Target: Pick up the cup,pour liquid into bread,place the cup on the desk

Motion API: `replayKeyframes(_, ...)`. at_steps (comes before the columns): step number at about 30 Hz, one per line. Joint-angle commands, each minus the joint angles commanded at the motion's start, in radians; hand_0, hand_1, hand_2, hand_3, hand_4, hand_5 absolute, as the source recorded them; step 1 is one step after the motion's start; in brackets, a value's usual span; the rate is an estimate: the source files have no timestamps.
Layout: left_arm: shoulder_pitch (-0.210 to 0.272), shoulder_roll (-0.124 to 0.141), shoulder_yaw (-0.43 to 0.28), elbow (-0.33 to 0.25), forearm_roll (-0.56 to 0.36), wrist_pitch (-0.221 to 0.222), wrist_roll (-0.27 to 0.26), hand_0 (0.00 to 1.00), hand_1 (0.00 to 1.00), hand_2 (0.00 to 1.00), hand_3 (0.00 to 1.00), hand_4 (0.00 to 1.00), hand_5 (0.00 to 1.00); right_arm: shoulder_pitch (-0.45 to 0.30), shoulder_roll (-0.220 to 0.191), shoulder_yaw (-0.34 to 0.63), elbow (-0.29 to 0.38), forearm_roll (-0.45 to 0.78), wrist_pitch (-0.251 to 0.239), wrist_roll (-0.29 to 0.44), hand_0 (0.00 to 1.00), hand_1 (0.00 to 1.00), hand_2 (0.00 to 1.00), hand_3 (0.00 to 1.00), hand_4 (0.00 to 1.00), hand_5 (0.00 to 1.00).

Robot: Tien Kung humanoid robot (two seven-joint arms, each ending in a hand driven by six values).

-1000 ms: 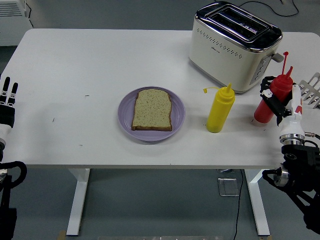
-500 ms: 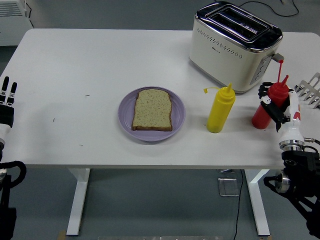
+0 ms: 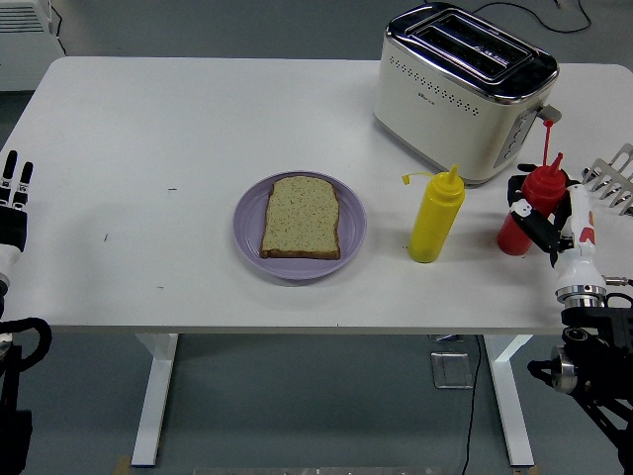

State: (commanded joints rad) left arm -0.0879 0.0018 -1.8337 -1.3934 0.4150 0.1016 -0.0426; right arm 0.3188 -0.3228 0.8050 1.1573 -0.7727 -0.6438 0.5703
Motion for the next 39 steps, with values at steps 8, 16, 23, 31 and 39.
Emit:
replayKeyframes(8, 0.0, 0.0, 0.001, -0.001, 0.0, 0.0, 0.0, 0.784, 0.735, 0.733, 0.689, 0.512, 0.998, -0.02, -0.005, 0.026, 0.005, -0.014, 0.024, -0.033, 0.906, 0.855, 0.974, 0.998, 0.821, 0.255)
replayKeyframes(16, -0.001, 0.001, 0.001, 0.0, 0.0, 0.0, 0.0, 0.784, 0.735, 0.733, 0.689, 0.511, 0.998, -0.066, -0.02, 0.079, 0.045, -0.02, 0.052, -0.038, 0.923, 0.872, 0.991, 0.998, 0.809, 0.247)
replayKeyframes(23, -0.001, 0.001, 0.007, 0.0, 0.001, 0.0, 0.0, 0.784, 0.735, 0.733, 0.689, 0.511, 0.998, -0.141, -0.042, 0.133, 0.118, -0.053, 0.078, -0.048, 0.942, 0.882, 0.998, 0.998, 0.799, 0.24)
replayKeyframes(31, 0.002, 0.003, 0.008, 0.0, 0.001, 0.0, -0.001, 0.784, 0.735, 0.733, 0.689, 0.51, 0.998, -0.278, -0.075, 0.239, 0.248, -0.11, 0.091, -0.067, 0.952, 0.886, 0.998, 0.998, 0.821, 0.248)
replayKeyframes(39, 0.001, 0.006, 0.015, 0.0, 0.001, 0.0, 0.0, 0.783, 0.735, 0.733, 0.688, 0.511, 0.998, -0.429, -0.082, 0.392, 0.409, -0.122, 0.052, -0.036, 0.943, 0.878, 0.989, 0.998, 0.828, 0.261)
